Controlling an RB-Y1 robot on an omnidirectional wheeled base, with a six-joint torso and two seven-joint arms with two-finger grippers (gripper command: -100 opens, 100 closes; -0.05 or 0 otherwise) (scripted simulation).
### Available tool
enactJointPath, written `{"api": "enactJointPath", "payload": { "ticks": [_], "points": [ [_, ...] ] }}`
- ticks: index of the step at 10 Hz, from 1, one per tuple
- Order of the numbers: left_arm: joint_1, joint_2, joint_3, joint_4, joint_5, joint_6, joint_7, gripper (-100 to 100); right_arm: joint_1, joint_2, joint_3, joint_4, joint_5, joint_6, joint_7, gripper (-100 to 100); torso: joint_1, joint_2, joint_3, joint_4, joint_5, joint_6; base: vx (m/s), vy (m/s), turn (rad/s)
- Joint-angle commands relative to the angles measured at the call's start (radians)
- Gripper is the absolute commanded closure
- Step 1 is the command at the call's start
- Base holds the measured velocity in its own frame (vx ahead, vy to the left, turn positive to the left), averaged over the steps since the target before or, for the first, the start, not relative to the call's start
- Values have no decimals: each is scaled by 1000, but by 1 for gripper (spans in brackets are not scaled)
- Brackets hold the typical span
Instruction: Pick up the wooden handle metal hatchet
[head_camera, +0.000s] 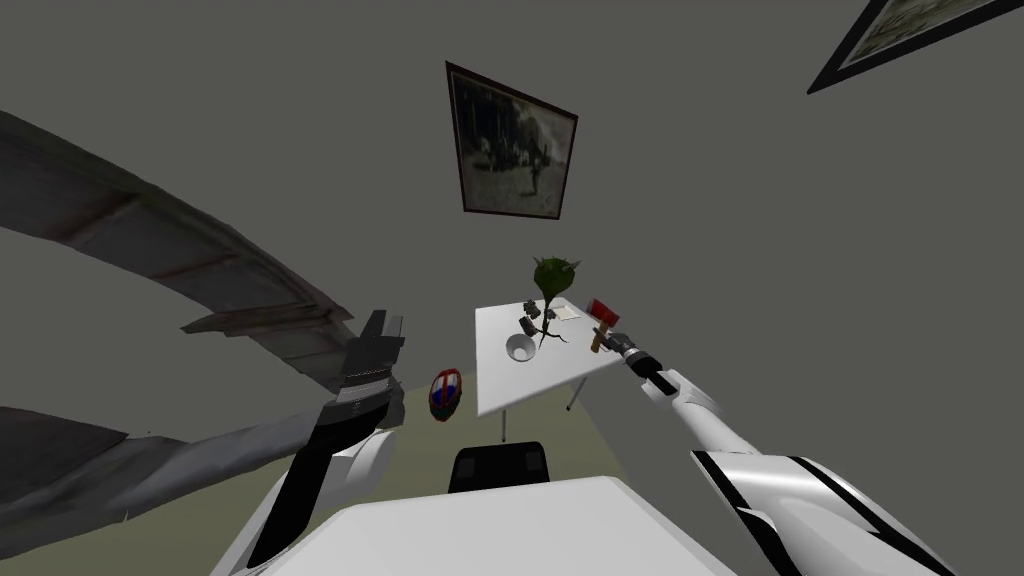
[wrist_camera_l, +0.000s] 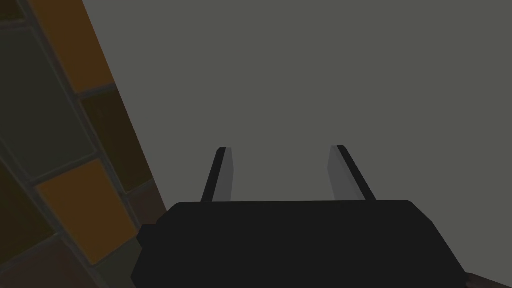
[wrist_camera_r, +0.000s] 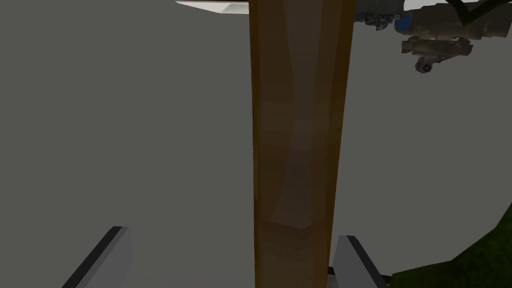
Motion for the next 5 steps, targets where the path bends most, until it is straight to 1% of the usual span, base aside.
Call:
{"api": "enactJointPath", "payload": {
  "ticks": [1,2,3,4,5],
  "points": [
    [0,0,0,0,0,0,0,0,-6,-7,2,50,-5,-12,-2,-100,0,0,0,0,0,0,11,47,-1],
    [0,0,0,0,0,0,0,0,-57,-49,24,81,-34,-57,6,-100,-1,0,0,0,0,0,20,97,-136],
    [0,0,0,0,0,0,0,0,-71,-49,24,122,-34,-79,6,-100,1,-1,0,0,1,0,16,94,-92],
    [0,0,0,0,0,0,0,0,-71,-49,24,163,-34,-79,6,-100,1,0,0,0,1,0,7,34,12],
    [0,0,0,0,0,0,0,0,-74,-48,25,148,-32,-80,7,-100,-2,0,0,0,0,0,2,8,4]
  ]
}}
